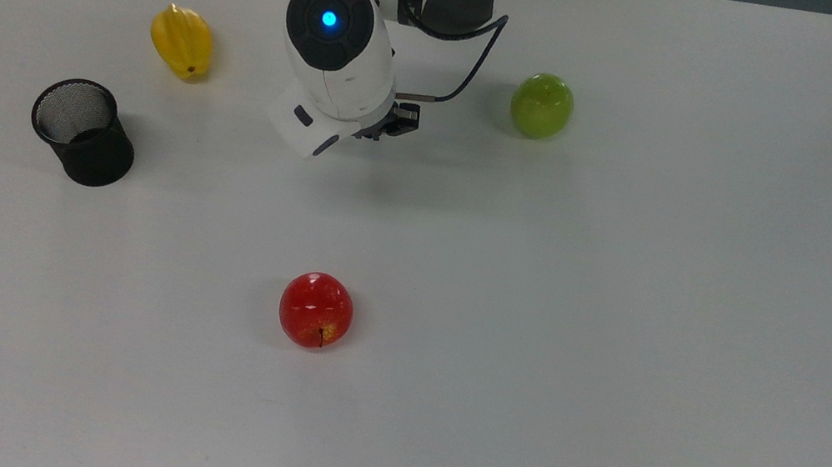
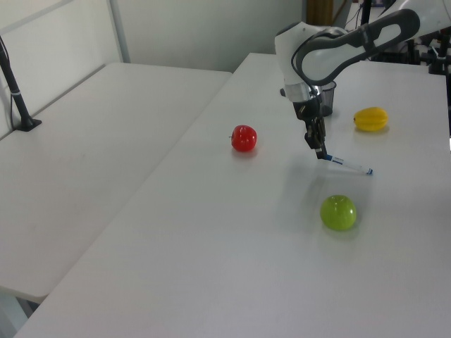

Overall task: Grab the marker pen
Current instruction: 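Carry the marker away from the cup and lower it to the table, then open the gripper to release the marker and raise it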

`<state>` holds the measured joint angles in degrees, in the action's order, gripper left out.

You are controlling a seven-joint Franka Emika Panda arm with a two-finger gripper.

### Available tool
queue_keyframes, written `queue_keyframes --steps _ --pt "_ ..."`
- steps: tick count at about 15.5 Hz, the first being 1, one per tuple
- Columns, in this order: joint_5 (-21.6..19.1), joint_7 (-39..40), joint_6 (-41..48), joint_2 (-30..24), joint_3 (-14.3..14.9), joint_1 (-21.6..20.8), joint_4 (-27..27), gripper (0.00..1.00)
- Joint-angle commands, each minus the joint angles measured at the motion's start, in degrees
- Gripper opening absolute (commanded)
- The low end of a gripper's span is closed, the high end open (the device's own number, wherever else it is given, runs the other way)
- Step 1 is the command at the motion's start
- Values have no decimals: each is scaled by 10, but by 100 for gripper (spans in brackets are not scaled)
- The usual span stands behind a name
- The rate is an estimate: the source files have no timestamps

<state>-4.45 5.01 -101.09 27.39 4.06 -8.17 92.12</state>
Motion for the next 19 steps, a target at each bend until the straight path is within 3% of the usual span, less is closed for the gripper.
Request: queue_keyframes --steps 1,2,4,7,8,19 --pt "15 -20 -16 4 9 -13 3 27" --pt "15 -21 -15 3 9 -12 2 39" --pt "15 -21 -14 2 9 -12 1 73" --pt "15 -24 -7 -15 14 -11 -2 96" --pt "15 -32 -4 -31 14 -8 -1 100" --pt "9 -28 156 -198 16 83 -18 100"
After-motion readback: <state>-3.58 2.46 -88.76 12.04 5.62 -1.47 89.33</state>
